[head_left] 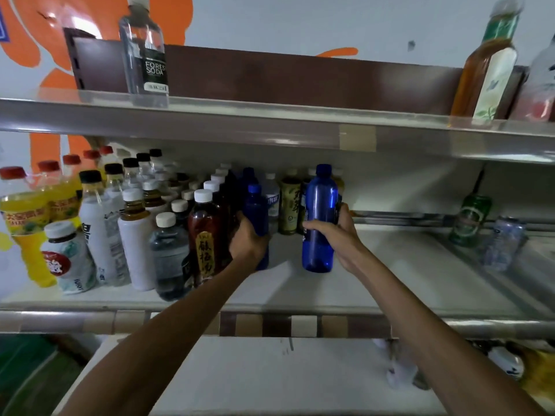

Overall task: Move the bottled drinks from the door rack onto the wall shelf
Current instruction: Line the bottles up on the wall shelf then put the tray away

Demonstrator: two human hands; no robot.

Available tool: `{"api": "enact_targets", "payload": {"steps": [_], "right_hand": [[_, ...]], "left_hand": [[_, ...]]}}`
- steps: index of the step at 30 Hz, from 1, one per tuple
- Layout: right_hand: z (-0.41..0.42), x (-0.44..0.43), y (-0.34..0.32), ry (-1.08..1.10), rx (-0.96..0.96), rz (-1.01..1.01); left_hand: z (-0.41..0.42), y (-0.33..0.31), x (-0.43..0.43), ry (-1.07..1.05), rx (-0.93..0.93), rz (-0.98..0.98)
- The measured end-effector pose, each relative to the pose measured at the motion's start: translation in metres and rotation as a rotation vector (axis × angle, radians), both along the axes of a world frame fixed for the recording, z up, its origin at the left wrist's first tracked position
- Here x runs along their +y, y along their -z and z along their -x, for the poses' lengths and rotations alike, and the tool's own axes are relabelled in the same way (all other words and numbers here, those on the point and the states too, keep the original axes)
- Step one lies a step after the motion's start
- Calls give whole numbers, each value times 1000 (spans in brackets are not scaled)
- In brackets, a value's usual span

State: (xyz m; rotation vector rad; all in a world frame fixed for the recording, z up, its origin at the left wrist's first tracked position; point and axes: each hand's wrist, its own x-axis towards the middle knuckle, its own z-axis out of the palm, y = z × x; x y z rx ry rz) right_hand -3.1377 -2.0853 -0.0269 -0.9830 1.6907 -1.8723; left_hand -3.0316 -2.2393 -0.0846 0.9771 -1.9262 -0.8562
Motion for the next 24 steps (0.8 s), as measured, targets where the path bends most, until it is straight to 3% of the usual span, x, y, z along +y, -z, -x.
{"api": "enact_targets", "payload": {"steps": [3, 7, 11, 17, 24], "right_hand": [[14, -6, -2, -4, 11, 14], [30, -16, 0, -10, 2, 44], [40, -25, 4, -47, -19, 46], [42, -48, 12, -76, -45, 35], [39, -65, 26, -73, -32, 0]], "left_hand": [[20, 0, -17, 19, 1, -37], [38, -5, -32, -150, -61, -67], [48, 2, -38, -268, -235, 13], [41, 25, -40, -263, -127, 21], [48, 47, -48, -256, -358, -90]]}}
